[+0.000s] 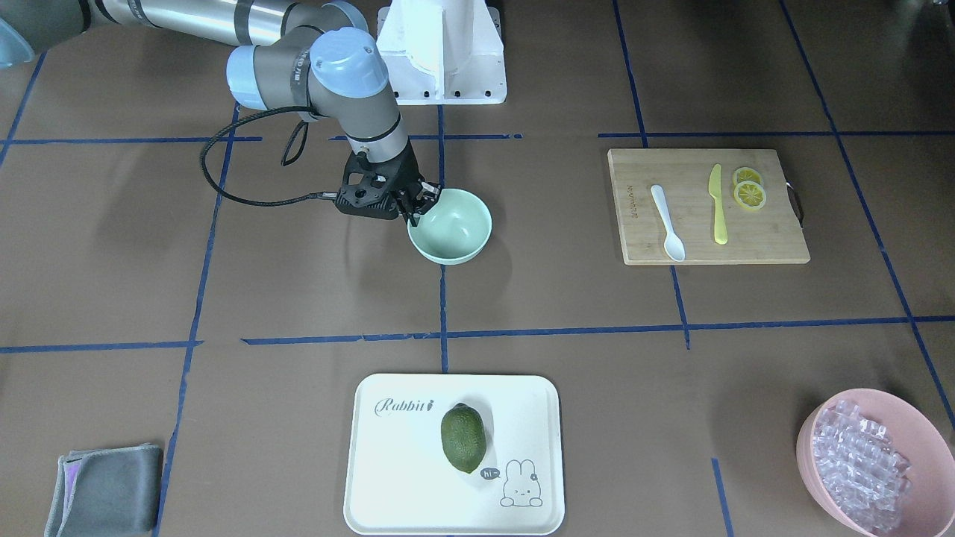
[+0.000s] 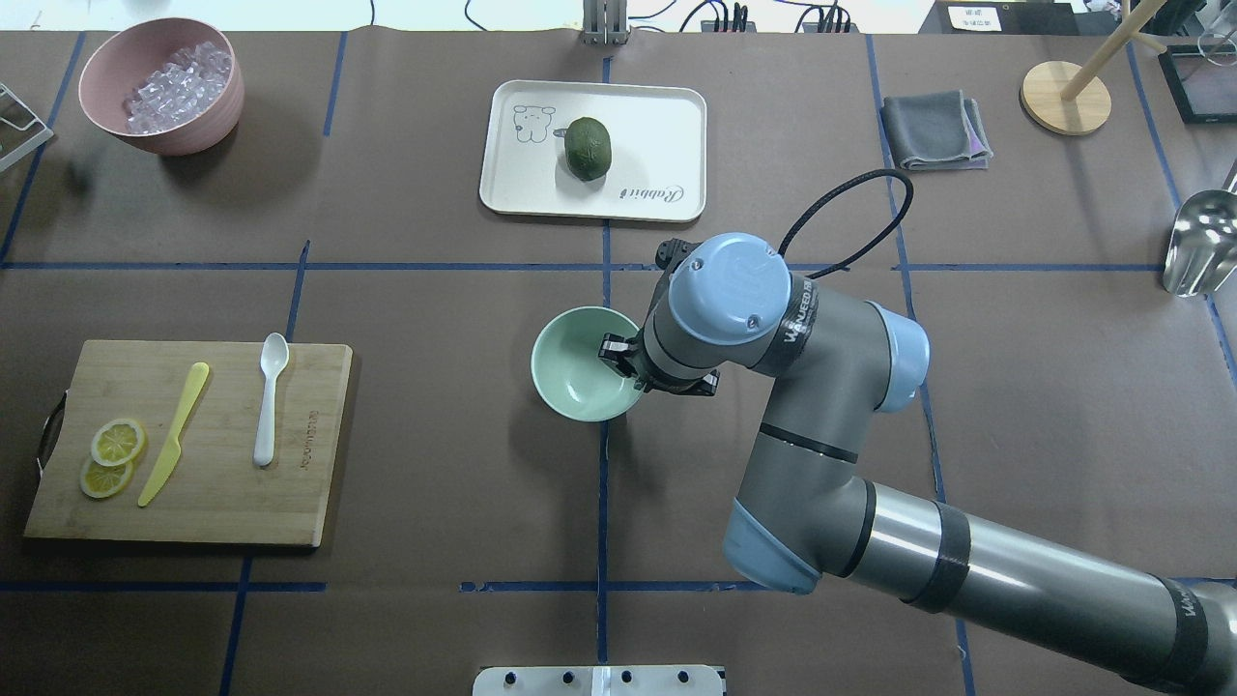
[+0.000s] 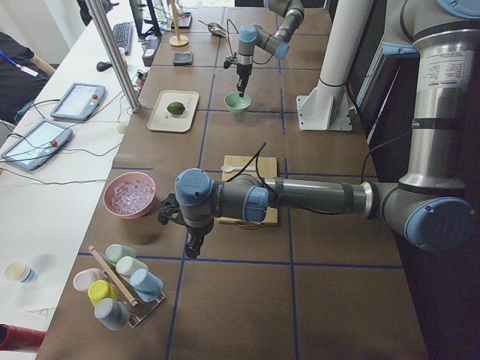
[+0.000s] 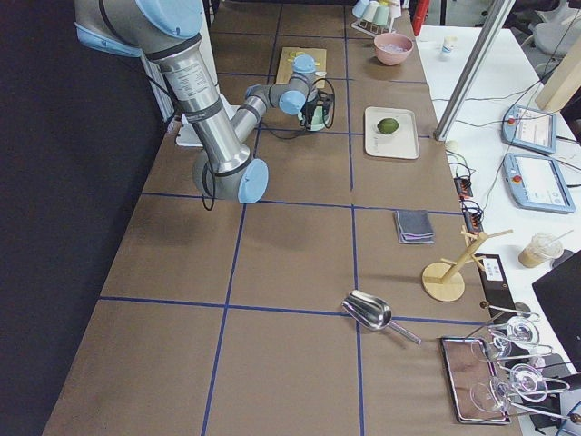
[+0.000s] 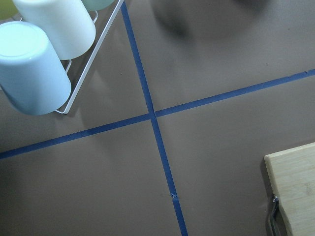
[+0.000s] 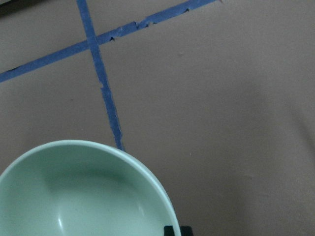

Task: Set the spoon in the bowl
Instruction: 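Lower the pale green bowl onto the table and open the right gripper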

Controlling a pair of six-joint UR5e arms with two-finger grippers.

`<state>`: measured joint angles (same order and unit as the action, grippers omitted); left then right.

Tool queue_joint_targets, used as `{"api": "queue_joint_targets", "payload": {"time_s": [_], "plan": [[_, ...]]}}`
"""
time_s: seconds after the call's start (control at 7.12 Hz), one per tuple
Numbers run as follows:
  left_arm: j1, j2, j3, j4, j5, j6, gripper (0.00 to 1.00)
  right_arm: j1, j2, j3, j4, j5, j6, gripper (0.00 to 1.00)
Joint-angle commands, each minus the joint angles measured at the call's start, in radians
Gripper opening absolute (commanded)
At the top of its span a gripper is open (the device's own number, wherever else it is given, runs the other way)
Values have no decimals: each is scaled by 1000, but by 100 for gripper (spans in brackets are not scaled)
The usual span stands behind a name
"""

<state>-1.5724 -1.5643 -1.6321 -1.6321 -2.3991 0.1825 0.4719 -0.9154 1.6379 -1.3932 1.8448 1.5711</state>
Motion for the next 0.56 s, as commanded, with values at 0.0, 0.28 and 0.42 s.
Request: {"api": "queue_joint_targets", "payload": {"time_s": [0.0, 0.28, 0.42], "plan": [[0, 1, 2, 0, 0, 0, 100, -15, -2, -7, -3, -12, 3, 2], [0, 3, 2, 0, 0, 0, 100, -15, -3, -7, -4, -13, 3, 79], [0, 4, 2, 0, 0, 0, 100, -1, -3, 5, -6, -15, -3, 100]]}}
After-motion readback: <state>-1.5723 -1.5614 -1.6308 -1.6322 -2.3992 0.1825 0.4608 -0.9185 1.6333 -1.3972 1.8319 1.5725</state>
